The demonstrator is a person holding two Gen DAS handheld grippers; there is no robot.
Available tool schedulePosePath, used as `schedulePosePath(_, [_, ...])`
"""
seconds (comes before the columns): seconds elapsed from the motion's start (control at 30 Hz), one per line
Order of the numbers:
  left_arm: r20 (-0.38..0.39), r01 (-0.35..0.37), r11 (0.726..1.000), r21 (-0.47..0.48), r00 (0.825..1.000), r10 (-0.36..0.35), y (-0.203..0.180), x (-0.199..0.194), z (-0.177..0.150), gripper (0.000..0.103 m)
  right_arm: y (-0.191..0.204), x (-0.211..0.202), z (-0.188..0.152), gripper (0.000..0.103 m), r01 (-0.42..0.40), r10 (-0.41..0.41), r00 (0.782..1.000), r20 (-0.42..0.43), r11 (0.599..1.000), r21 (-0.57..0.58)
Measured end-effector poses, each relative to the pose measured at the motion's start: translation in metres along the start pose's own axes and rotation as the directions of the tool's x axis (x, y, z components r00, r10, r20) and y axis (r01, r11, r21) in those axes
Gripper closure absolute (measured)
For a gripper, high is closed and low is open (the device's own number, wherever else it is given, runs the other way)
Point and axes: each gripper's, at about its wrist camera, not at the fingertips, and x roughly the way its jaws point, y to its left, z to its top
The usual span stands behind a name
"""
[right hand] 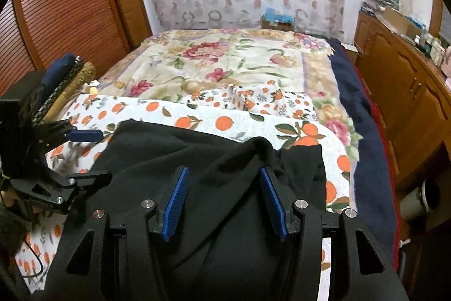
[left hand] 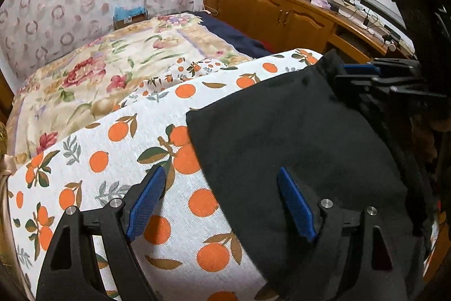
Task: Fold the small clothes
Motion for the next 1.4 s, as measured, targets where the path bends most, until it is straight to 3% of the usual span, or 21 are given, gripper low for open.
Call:
schedulePosePath(0.03, [0.006, -0.011, 1.0, 0.011, 1.0, 0.011, -0.002, 0.0, -0.001, 0.02, 0.001, 0.001, 0.001, 0.066, 0.002, -0.002, 1.0, -0.001, 1.0, -0.001])
schedulePosePath(0.07, [0.004, -0.016, 1.0, 0.016, 1.0, 0.016, -0.003, 0.001, -0.001, 0.02, -0.001, 0.001, 0.001, 0.079, -0.002, 0.002, 1.0, -0.001, 1.0, -0.002])
schedulePosePath(0.17, [0.002, -0.012, 1.0, 0.012, 1.0, 0.012, -0.001, 0.001, -0.001, 0.018, 0.003, -0.005, 0.003, 0.094, 0.008, -0.007, 1.0, 0.031, 1.0, -0.013])
schedulePosePath(0.23, [-0.002, -0.013, 1.0, 0.013, 1.0, 0.013, 0.0, 0.001, -0.002, 0.014, 0.002, -0.014, 0.003, 0.096, 0.045, -0.044, 0.996, 0.074, 0.999, -0.011])
schedulePosePath(0.3, [-0.007, -0.02, 1.0, 0.017, 1.0, 0.02, -0.001, 0.002, -0.002, 0.011, -0.004, -0.026, 0.0, 0.096, 0.131, -0.132, 0.985, 0.111, 0.991, 0.016])
schedulePosePath(0.5, [-0.014, -0.019, 1.0, 0.015, 1.0, 0.019, -0.002, 0.003, -0.002, 0.007, -0.014, -0.017, 0.0, 0.096, 0.171, -0.174, 0.982, 0.07, 0.984, 0.047])
schedulePosePath(0.7, [-0.024, -0.037, 0.999, 0.001, 0.999, 0.037, 0.001, 0.006, -0.001, 0.0, -0.01, -0.013, 0.006, 0.083, 0.223, -0.225, 0.973, 0.047, 0.974, 0.033])
schedulePosePath(0.77, [-0.022, -0.038, 0.999, 0.002, 0.999, 0.038, 0.003, 0.005, -0.002, 0.0, -0.012, -0.022, 0.006, 0.067, 0.227, -0.229, 0.972, 0.052, 0.973, 0.044])
schedulePosePath(0.97, [-0.023, -0.038, 0.999, 0.001, 0.999, 0.038, 0.003, 0.005, -0.002, 0.0, -0.007, -0.046, -0.012, 0.052, 0.232, -0.236, 0.969, 0.07, 0.971, 0.06])
schedulePosePath(1.4, [-0.026, -0.036, 0.999, 0.007, 0.999, 0.036, 0.003, 0.004, -0.002, 0.0, 0.014, -0.11, -0.06, 0.05, 0.214, -0.22, 0.969, 0.109, 0.974, 0.069])
